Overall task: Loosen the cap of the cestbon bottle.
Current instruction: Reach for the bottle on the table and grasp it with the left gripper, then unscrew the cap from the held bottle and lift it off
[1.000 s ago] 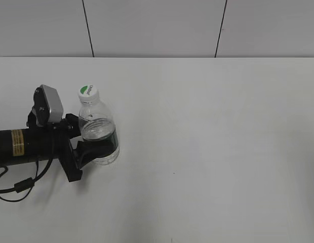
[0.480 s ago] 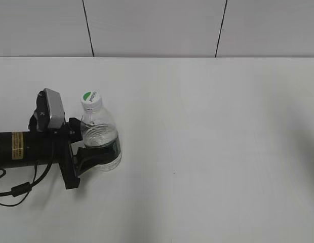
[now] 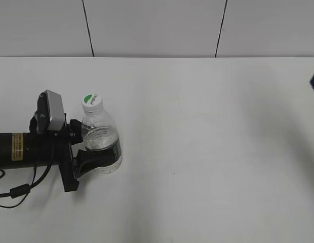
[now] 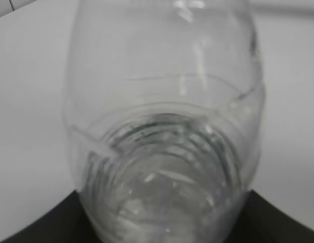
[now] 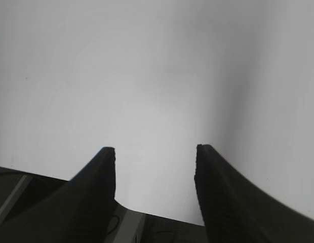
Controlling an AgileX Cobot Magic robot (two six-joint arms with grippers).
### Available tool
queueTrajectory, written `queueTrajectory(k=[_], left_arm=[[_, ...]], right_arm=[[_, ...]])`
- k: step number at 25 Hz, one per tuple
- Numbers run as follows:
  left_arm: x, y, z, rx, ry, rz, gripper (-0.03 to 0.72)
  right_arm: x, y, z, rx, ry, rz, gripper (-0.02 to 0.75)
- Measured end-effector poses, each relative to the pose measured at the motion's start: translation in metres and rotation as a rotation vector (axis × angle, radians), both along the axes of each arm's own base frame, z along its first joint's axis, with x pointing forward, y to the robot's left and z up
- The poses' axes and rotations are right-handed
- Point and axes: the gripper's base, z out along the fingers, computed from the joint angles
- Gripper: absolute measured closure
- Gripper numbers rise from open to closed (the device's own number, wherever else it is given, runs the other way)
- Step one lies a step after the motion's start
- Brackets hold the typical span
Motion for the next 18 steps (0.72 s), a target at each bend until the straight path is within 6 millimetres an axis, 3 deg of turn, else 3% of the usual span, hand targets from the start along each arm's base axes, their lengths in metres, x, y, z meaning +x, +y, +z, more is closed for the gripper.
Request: queueTrajectory(k=[10,18], left_arm=[[0.0,0.0,0.0,0.0,0.02,0.009,0.297],[-0.001,0.0,-0.001,0.002,0.026,-0.002,0.297]], right_arm=[[0.019,0.146,0.005,0.047,-0.023,0.348,0.344],[0.013,0.245,0.0,0.093,-0.059,0.528,0.344]])
